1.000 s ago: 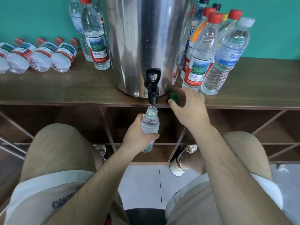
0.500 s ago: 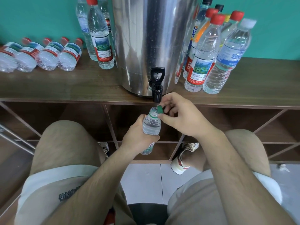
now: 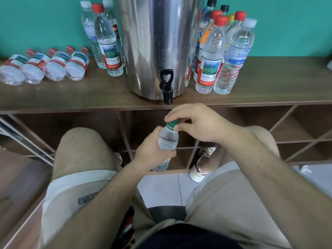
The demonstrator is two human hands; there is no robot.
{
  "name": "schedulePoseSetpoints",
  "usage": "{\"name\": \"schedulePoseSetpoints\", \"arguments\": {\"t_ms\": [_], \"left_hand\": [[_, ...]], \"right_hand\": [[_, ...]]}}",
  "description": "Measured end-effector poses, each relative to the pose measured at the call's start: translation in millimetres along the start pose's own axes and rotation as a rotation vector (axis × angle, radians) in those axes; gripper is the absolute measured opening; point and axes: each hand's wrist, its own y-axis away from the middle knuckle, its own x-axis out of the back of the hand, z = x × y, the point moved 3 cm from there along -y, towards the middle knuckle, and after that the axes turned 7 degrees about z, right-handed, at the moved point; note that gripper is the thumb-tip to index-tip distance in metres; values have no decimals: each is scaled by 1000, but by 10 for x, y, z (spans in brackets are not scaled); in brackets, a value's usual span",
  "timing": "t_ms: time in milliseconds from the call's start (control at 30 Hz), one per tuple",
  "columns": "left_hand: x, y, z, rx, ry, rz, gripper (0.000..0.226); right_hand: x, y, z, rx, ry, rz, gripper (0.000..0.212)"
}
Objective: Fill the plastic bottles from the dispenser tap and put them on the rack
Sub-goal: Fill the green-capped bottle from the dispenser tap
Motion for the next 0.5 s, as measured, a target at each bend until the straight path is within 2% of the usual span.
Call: {"name": "schedulePoseSetpoints", "arguments": {"t_ms": [100, 233, 300, 400, 433, 467, 500], "left_hand": [[9, 14, 4, -38, 24, -2, 53], [45, 34, 31, -114, 49, 17, 52], [64, 47, 79, -180, 102, -1, 53], [66, 75, 172, -300, 109, -56, 52], [53, 80, 178, -306, 101, -66, 50], [33, 83, 170, -296, 110, -64, 49], [21, 85, 159, -281, 121, -47, 50]], "right_hand": [[73, -69, -85, 14, 159, -107, 33], [27, -137, -151, 55, 565, -249, 41], [28, -142, -272, 307, 733, -156, 45], [138, -133, -429, 738, 802, -41, 47], [179, -169, -451, 754, 831, -46, 51], [169, -202, -453, 677, 878, -59, 55], [133, -243, -448, 520, 942, -69, 59]]}}
